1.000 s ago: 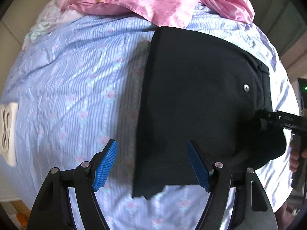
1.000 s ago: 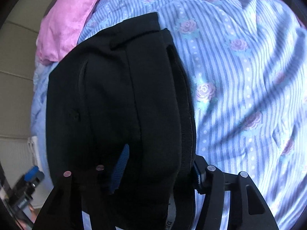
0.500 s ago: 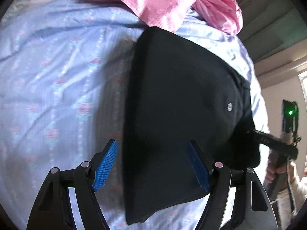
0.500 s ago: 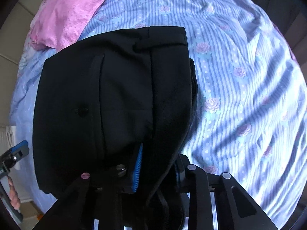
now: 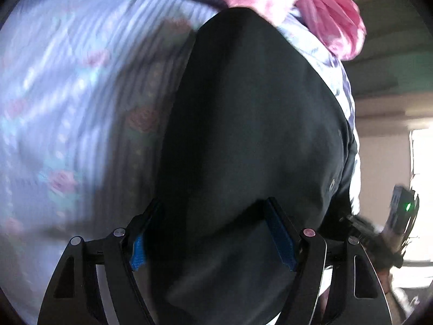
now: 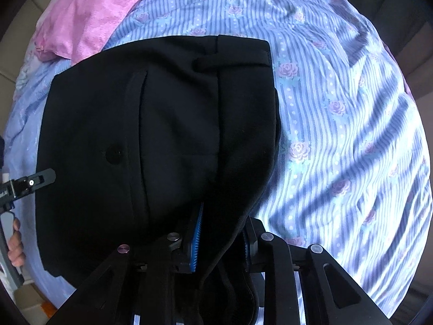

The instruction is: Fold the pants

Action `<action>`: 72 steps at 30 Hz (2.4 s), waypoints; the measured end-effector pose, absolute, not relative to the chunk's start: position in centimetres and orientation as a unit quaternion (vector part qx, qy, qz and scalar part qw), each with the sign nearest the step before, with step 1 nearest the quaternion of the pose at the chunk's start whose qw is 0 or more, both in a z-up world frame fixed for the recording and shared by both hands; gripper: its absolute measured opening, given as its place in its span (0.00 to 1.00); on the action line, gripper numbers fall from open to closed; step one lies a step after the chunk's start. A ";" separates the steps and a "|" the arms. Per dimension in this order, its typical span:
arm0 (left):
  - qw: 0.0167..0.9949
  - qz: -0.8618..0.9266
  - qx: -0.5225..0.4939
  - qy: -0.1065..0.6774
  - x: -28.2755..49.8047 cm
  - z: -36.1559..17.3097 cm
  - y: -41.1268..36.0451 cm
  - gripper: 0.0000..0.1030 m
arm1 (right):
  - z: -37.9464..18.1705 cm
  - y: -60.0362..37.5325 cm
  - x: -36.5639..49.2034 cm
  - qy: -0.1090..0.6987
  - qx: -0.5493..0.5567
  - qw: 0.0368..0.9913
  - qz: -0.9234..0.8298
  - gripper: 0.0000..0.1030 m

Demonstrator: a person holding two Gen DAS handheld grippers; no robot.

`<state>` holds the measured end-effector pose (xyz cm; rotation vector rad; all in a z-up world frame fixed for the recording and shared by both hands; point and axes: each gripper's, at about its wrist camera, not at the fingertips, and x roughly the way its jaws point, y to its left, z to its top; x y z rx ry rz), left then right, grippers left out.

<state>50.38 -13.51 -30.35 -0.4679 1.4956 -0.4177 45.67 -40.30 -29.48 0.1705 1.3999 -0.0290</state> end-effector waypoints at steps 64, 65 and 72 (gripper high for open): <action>0.864 -0.140 -0.099 0.474 21.6 0.1 12.8 0.08 | -4.0 -14.5 17.5 0.449 0.091 0.886 0.067 0.14; 0.864 -0.137 -0.107 0.472 21.7 0.1 13.3 0.08 | -3.7 -14.0 17.6 0.448 0.086 0.887 0.072 0.14; 0.862 -0.129 -0.132 0.472 22.4 0.3 18.5 0.08 | -2.6 -10.0 18.9 0.439 0.071 0.891 0.086 0.14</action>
